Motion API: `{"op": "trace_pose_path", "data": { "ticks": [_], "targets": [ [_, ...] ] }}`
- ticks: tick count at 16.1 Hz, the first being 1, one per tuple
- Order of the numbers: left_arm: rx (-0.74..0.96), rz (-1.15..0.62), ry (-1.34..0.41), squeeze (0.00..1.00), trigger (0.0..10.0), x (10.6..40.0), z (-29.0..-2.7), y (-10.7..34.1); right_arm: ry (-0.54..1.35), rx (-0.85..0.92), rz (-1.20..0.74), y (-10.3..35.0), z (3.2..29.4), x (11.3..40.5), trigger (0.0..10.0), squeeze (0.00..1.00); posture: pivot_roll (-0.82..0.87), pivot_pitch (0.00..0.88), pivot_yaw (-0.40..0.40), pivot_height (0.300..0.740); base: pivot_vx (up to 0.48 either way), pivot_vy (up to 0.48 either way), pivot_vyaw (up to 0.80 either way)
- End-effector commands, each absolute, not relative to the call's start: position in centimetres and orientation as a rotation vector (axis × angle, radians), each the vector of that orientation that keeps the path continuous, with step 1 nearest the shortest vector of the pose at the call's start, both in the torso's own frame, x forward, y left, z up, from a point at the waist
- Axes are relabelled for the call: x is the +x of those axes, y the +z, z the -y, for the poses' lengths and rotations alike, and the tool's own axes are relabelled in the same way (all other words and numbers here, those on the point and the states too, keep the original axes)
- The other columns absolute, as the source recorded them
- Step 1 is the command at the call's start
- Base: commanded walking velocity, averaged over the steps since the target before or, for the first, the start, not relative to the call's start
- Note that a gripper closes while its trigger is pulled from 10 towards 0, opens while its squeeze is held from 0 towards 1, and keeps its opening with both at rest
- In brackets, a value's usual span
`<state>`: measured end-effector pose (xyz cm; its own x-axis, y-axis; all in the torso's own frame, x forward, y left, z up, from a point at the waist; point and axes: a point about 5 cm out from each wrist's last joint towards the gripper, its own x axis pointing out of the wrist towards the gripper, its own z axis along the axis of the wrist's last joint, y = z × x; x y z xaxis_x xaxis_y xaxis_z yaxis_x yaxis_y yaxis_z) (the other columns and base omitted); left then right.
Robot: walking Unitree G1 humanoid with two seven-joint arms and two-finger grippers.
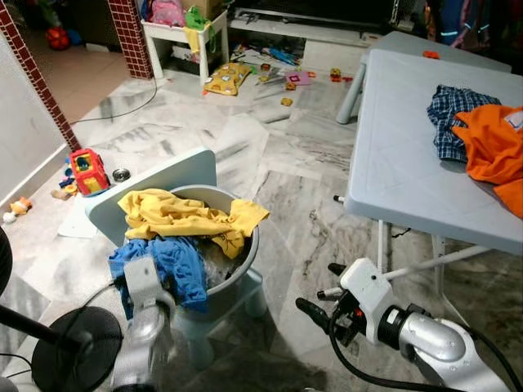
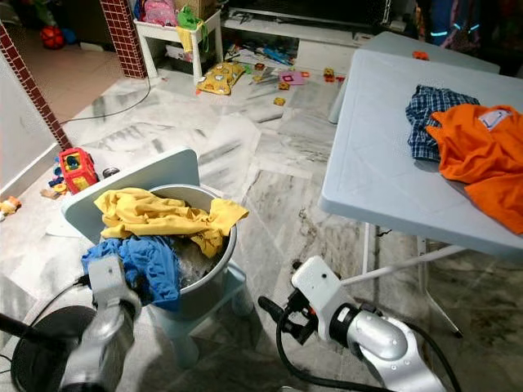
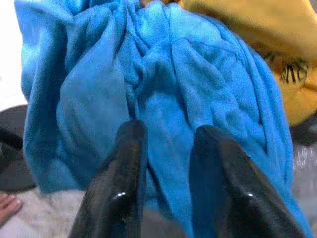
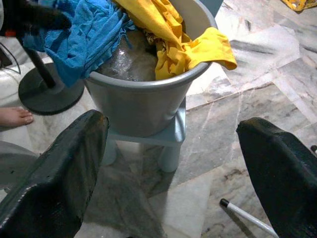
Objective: Hang hanger
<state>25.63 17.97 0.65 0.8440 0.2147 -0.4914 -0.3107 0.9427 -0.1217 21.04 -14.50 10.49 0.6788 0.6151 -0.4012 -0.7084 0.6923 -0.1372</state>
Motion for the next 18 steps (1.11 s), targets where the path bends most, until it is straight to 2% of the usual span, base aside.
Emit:
{"op": "trace_pose_path", "data": {
  "ticks": [1,3,7,9,14,18],
  "targets": [
    [-0.183,-0.477,0.266,1.0,10.0,25.4,-17.7,1.3,0.758,-0.284,-0.331,10.7,14.1,20.8,10.0,0.0,-0.25,0.111,-0.052,0.74,0.0,0.0,0.0],
    [-0.18,-0.463,0.27,1.0,10.0,24.7,-17.5,2.0,0.748,-0.279,-0.334,10.5,13.9,20.8,10.0,0.0,-0.24,0.124,-0.055,0.74,0.0,0.0,0.0],
    [-0.179,-0.47,0.279,1.0,10.0,24.2,-17.5,3.0,0.733,-0.273,-0.33,10.5,13.7,21.0,10.0,0.0,-0.23,0.147,-0.059,0.74,0.0,0.0,0.64],
    [-0.178,-0.486,0.259,0.0,10.0,24.1,-17.3,3.0,0.732,-0.263,-0.334,10.3,13.5,20.9,10.0,0.0,-0.22,0.152,-0.057,0.74,0.0,0.0,0.0],
    [-0.191,-0.432,0.201,0.0,10.0,24.9,-16.9,4.4,0.732,-0.258,-0.318,10.4,13.0,21.2,10.0,0.0,-0.22,0.137,-0.052,0.74,0.0,0.0,0.0],
    [-0.203,-0.433,0.195,0.0,10.0,25.1,-16.6,4.4,0.737,-0.267,-0.314,10.4,13.1,21.3,10.0,0.0,-0.22,0.133,-0.058,0.74,0.285,0.0,0.0]
  ]
}}
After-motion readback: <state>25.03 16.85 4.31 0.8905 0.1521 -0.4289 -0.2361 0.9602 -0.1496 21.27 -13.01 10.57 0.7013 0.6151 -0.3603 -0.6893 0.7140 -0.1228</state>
